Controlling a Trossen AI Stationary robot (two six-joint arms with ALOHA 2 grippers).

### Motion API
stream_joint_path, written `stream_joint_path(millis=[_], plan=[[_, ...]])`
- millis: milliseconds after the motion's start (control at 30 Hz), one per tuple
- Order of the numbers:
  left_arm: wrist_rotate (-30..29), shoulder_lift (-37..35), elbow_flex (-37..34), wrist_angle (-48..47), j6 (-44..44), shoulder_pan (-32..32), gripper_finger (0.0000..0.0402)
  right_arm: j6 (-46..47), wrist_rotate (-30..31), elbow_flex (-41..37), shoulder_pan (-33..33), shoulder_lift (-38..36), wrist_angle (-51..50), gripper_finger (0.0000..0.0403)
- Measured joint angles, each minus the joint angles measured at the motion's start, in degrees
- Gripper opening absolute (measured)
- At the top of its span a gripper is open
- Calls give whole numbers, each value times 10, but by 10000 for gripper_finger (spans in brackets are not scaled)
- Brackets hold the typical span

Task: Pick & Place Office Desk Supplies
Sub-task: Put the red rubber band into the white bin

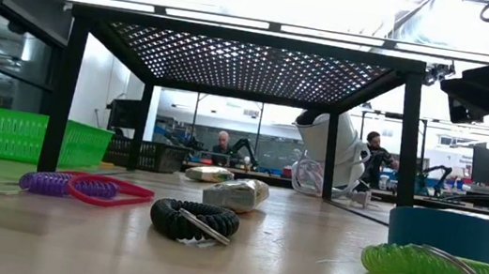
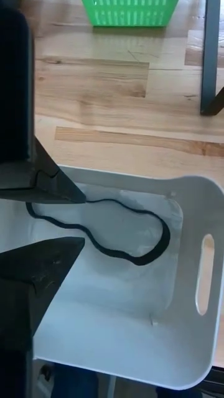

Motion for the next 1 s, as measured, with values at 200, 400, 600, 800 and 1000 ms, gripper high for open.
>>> stream_joint_path(millis=[200,400,600,800,1000], plan=[[0,0,0,0,-1,0,92,0,0,0,0,0,0,126],[-4,0,0,0,2,4,92,0,0,0,0,0,0,126],[-9,0,0,32,76,38,93,0,0,0,0,0,0,126],[-5,0,0,121,242,113,93,0,0,0,0,0,0,126],[40,0,0,205,392,190,93,0,0,0,0,0,0,126]])
